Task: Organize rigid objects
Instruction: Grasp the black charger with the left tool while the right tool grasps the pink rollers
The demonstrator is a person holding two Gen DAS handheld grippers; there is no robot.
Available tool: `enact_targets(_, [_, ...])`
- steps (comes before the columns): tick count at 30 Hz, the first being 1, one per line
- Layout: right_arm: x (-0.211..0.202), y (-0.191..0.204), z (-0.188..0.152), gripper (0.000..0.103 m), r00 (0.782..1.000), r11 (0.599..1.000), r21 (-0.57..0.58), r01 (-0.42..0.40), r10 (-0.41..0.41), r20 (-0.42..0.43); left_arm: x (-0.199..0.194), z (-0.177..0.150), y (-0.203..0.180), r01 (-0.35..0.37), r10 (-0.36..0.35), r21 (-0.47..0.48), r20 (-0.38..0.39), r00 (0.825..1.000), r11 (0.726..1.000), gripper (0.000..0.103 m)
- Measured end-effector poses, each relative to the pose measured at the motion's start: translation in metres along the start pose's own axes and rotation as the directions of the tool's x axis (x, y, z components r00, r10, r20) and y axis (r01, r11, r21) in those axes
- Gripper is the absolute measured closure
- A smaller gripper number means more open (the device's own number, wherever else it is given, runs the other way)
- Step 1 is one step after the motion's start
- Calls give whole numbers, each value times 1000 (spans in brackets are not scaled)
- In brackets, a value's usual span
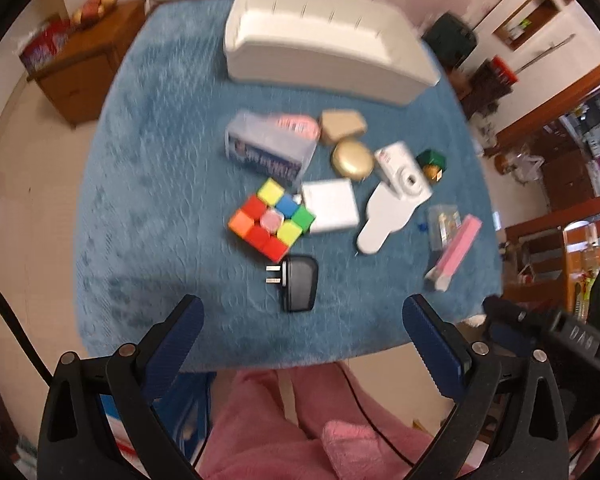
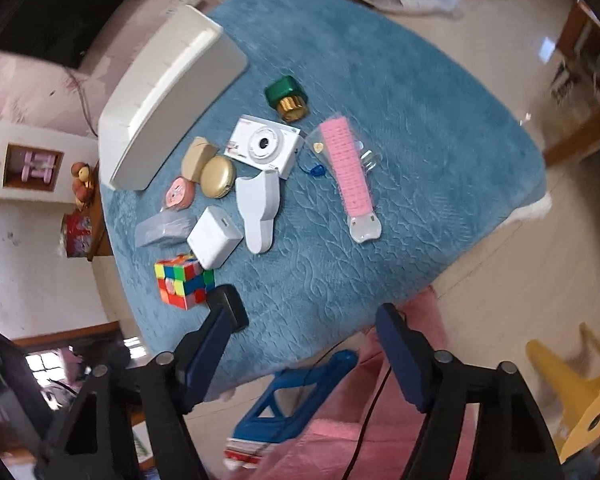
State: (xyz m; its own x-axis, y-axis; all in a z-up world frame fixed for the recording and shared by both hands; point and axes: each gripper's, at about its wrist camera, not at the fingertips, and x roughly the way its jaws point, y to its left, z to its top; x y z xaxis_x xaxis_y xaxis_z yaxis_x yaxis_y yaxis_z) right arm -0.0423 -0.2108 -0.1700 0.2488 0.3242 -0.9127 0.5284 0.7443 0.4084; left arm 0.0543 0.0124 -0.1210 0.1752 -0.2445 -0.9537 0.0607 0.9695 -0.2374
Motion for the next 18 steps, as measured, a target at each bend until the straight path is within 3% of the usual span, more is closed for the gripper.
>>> enact_targets(5, [21, -8, 25, 37, 999, 999, 51, 5, -3, -51, 33, 6, 0, -40, 34, -62, -99, 994, 997, 3])
enact_targets(10, [42, -19, 51, 46, 992, 996, 87, 36, -25, -123, 68, 12, 4, -84, 53, -149, -204, 978, 985, 4])
enact_targets(18, [75, -25, 85, 58, 966, 993, 68, 92, -73, -247, 105, 23, 18, -152, 69, -259, -305, 950, 954, 8])
